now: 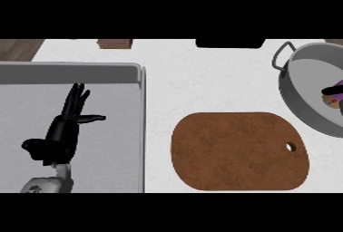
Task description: Pick the can from the cutting board and place it in the pot
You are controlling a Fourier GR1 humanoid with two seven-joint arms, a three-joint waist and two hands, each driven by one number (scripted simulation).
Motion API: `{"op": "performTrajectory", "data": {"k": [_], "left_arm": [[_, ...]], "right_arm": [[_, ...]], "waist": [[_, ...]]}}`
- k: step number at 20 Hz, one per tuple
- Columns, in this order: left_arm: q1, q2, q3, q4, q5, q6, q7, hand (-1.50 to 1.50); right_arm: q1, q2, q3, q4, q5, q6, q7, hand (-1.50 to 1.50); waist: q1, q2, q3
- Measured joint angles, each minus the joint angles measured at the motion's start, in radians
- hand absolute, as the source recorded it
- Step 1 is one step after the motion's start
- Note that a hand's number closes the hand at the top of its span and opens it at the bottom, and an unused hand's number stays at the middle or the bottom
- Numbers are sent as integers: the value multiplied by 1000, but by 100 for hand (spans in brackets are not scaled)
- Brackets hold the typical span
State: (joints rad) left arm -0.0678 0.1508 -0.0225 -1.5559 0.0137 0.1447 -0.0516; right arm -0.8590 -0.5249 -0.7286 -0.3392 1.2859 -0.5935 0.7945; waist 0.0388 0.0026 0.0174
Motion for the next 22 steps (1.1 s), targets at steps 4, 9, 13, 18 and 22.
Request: {"op": "performTrajectory", "data": {"k": [4, 9, 13, 18, 22], "left_arm": [[4, 1, 0, -1, 5, 5, 6, 0], [2, 5, -6, 4, 14, 7, 0, 0], [17, 2, 5, -3, 25, 4, -12, 0], [24, 2, 4, -10, 23, 22, -16, 0], [27, 2, 2, -14, 20, 35, -18, 0]], "right_arm": [[5, 31, -41, -102, -72, -181, -132, -150], [33, 87, -112, -203, -218, -340, -289, -150], [91, 117, -148, -290, -347, -390, -404, -150], [197, 138, -166, -408, -506, -399, -544, -150], [282, 158, -167, -501, -619, -386, -640, -150]], "waist": [[-9, -5, 1], [-19, -7, 1], [-28, -12, 0], [-37, -14, -2], [-39, -15, -3]]}}
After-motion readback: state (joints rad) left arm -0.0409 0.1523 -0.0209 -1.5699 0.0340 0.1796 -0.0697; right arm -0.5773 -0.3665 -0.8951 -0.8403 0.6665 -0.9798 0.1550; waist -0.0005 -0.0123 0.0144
